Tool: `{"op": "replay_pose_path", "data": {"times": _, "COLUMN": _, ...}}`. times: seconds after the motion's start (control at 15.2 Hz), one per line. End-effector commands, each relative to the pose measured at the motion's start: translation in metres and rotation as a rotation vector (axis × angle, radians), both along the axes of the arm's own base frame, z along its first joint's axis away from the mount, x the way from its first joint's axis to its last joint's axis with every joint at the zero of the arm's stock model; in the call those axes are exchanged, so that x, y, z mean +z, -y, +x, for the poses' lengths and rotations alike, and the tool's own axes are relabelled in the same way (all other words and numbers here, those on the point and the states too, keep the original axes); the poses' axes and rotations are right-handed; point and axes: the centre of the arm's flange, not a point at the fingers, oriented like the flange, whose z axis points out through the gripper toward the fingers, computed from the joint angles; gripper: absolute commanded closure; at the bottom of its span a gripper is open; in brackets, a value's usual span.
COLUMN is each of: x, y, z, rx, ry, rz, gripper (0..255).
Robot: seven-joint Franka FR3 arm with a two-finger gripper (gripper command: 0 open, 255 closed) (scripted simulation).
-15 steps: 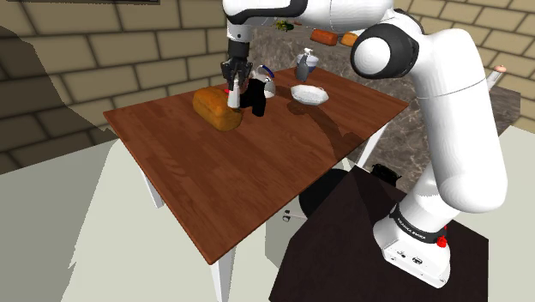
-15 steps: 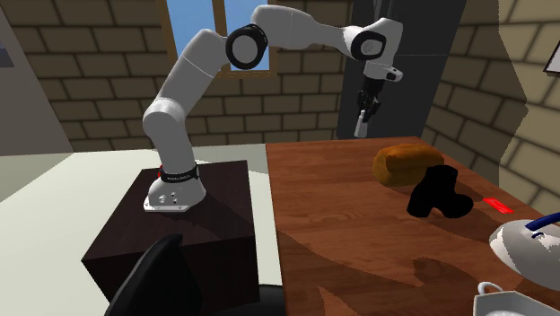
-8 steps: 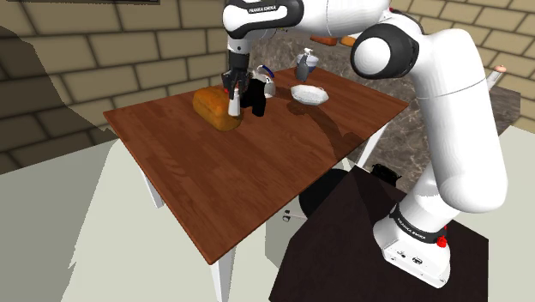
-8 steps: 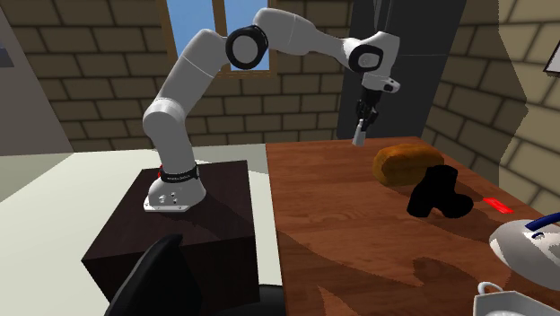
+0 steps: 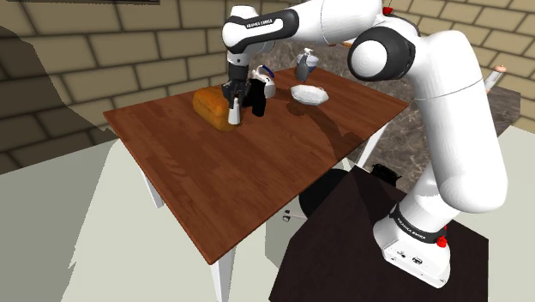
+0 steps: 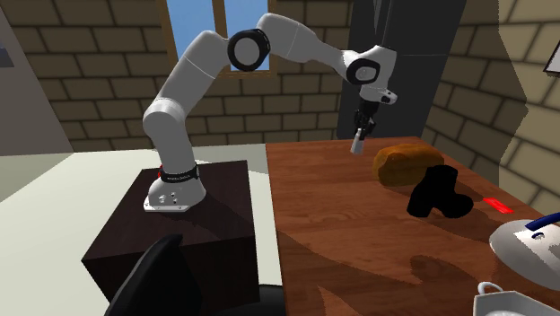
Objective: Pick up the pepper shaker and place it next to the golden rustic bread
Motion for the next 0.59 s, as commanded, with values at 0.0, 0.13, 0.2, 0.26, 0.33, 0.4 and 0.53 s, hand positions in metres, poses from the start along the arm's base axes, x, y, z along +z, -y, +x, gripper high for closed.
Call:
{"op": "replay_pose_path", "data": {"times": 0.0, "x": -0.011, "y": 0.0, "z": 0.001, "rx": 0.0, "ry": 0.001, "rz": 0.0, "gripper": 255}}
{"op": "replay_pose_path", "data": {"times": 0.13, "x": -0.021, "y": 0.0, "z": 0.001, "rx": 0.0, "ry": 0.001, "rz": 0.0, "gripper": 255}}
{"op": "replay_pose_path", "data": {"times": 0.2, "x": -0.027, "y": 0.0, "z": 0.001, "rx": 0.0, "ry": 0.001, "rz": 0.0, "gripper": 255}}
{"op": "replay_pose_path", "data": {"times": 0.26, "x": -0.032, "y": 0.0, "z": 0.001, "rx": 0.0, "ry": 0.001, "rz": 0.0, "gripper": 255}}
{"op": "replay_pose_path", "data": {"times": 0.33, "x": -0.037, "y": 0.0, "z": 0.001, "rx": 0.0, "ry": 0.001, "rz": 0.0, "gripper": 255}}
{"op": "replay_pose_path", "data": {"times": 0.4, "x": -0.043, "y": 0.0, "z": 0.001, "rx": 0.0, "ry": 0.001, "rz": 0.0, "gripper": 255}}
{"op": "replay_pose_path", "data": {"times": 0.53, "x": -0.053, "y": 0.0, "z": 0.001, "rx": 0.0, "ry": 0.001, "rz": 0.0, "gripper": 255}}
